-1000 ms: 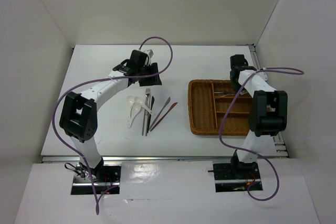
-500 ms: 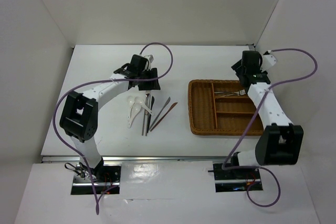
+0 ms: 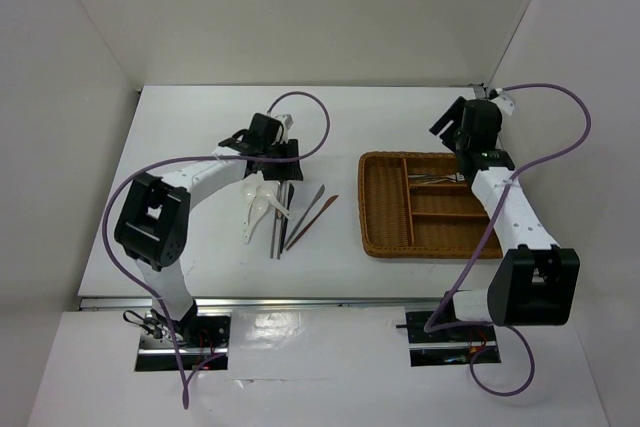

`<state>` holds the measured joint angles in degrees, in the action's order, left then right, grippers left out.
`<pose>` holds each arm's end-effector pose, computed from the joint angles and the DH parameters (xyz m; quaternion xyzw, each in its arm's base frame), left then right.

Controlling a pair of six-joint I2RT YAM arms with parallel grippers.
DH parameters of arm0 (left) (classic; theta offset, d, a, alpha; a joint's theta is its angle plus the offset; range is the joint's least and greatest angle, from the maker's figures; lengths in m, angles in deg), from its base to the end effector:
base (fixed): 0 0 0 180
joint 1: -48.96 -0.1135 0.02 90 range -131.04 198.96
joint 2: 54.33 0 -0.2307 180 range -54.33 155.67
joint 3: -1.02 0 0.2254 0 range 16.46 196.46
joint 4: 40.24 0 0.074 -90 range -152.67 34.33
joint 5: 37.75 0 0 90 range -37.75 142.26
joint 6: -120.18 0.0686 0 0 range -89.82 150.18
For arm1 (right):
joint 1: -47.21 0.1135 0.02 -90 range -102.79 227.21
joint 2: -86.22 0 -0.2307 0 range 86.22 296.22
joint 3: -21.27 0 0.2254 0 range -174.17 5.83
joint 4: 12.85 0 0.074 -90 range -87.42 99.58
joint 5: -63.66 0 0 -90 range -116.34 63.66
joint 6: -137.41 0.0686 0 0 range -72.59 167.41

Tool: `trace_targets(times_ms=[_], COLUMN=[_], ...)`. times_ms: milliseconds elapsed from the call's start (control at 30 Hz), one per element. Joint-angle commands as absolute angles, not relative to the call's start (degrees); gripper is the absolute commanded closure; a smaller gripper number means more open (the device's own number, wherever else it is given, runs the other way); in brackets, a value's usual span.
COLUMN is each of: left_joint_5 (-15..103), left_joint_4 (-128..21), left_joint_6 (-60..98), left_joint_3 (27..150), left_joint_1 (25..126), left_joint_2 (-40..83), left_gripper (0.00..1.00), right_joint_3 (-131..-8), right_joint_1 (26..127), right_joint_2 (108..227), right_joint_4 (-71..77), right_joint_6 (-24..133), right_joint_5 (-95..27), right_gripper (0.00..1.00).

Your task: Sort the eating utensils into containers

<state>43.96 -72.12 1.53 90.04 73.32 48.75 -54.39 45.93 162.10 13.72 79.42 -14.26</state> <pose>0.3508 -0.1697 0.1815 -0.0075 0.9249 -0.2269 0.3049 0.3147 -0.0214 0.2728 0.2954 0.7957 0.0517 0.5263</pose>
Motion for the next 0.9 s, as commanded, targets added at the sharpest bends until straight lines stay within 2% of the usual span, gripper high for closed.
trace_targets(times_ms=[0, 200, 367, 867], left_joint_5=[45.65, 51.64, 55.06, 52.78], left_joint_4=[-71.39, -72.9, -74.29, -72.99], left_joint_6=[1.1, 0.55, -0.05, -0.76], left_joint_3=[89.41, 88.88, 94.15, 97.05], left_joint_1=[73.57, 73.57, 72.79, 70.32], left_joint_2=[50.07, 51.22, 54.99, 60.36], left_gripper=[0.4, 0.41, 0.41, 0.41], right_joint_3=[-54.11, -51.65, -50.42, -49.19], right_joint_1=[45.71, 45.71, 45.71, 45.71], right_joint_2=[161.55, 159.79, 158.12, 156.8], right_joint_4=[10.85, 10.85, 11.46, 11.46], right_joint_6=[77.9, 80.45, 81.51, 82.56], right_joint_5=[-15.79, -18.68, -19.39, -18.87], right_gripper=[0.22, 0.22, 0.22, 0.21])
